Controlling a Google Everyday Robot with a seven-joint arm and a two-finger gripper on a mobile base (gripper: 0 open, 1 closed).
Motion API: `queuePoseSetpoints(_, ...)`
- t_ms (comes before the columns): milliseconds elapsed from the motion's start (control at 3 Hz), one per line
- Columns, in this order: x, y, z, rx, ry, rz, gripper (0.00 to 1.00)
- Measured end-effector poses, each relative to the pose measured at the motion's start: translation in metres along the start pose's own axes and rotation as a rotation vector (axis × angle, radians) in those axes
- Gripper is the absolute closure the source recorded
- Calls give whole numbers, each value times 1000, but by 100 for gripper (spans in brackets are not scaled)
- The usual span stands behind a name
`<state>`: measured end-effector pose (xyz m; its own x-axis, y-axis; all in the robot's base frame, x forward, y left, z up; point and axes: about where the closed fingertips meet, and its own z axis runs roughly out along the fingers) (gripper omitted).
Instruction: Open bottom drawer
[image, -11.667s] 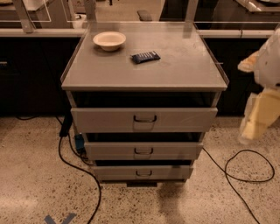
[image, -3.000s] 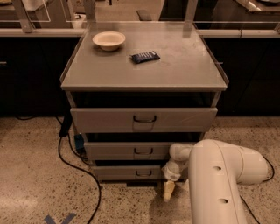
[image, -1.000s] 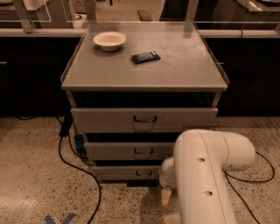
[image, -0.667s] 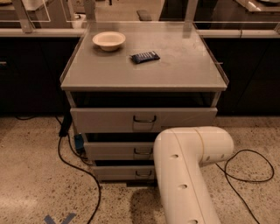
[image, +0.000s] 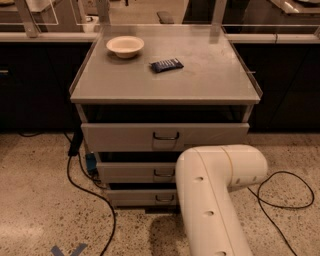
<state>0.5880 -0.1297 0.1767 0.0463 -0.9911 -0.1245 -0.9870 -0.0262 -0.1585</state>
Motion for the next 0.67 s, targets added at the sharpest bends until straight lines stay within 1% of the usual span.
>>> queuePoseSetpoints(333, 14, -2, -11, 65, -69, 31, 0)
queuePoseSetpoints(667, 34, -12, -12, 133, -85, 47, 0)
